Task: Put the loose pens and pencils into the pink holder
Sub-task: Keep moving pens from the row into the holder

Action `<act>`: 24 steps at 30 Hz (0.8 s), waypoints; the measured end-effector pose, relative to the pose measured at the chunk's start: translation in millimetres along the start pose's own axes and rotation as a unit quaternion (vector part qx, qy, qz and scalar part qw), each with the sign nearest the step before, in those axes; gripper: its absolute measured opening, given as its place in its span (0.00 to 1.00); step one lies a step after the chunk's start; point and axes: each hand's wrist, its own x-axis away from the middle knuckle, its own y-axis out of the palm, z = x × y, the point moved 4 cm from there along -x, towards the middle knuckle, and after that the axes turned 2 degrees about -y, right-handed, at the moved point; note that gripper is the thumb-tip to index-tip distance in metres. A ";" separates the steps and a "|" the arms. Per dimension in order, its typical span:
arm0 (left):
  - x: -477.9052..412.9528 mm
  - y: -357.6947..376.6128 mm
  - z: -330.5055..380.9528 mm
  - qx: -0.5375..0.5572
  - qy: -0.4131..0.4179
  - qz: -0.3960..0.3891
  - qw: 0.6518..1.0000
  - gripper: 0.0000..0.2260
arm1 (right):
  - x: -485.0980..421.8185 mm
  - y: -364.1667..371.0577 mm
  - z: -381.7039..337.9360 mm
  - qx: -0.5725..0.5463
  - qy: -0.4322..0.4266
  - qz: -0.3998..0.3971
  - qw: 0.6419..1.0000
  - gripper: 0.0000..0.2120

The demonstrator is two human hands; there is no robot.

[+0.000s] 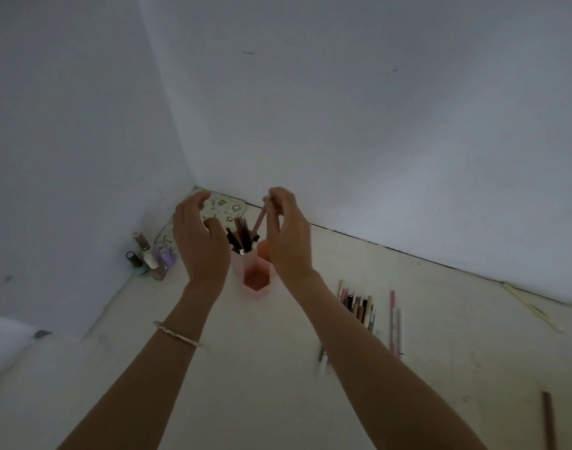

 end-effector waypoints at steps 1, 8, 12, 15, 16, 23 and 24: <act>0.7 -0.3 1.4 0.011 -0.003 -0.006 1.000 0.20 | 5.8 8.7 5.1 0.029 0.003 -0.042 0.999 0.07; 43.9 30.4 31.4 0.030 0.019 -0.117 0.992 0.12 | 23.4 -29.3 44.8 0.061 0.060 0.065 0.994 0.13; 125.9 89.3 33.6 -0.103 -0.008 -0.393 0.914 0.11 | 21.3 -83.5 71.2 0.058 0.124 0.149 0.979 0.15; 183.5 115.9 20.0 -0.209 -0.029 -0.505 0.837 0.14 | 31.8 -112.3 88.8 0.075 0.160 0.144 0.974 0.15; 196.8 120.6 15.8 -0.231 -0.033 -0.518 0.823 0.14 | 36.5 -120.2 93.9 0.080 0.168 0.139 0.973 0.15; 218.9 133.0 8.5 -0.327 -0.022 -0.507 0.797 0.13 | 67.3 -143.2 117.7 0.086 0.221 0.109 0.965 0.13; 215.9 133.5 7.5 -0.324 -0.031 -0.511 0.795 0.13 | 69.6 -141.4 118.9 0.082 0.232 0.105 0.964 0.13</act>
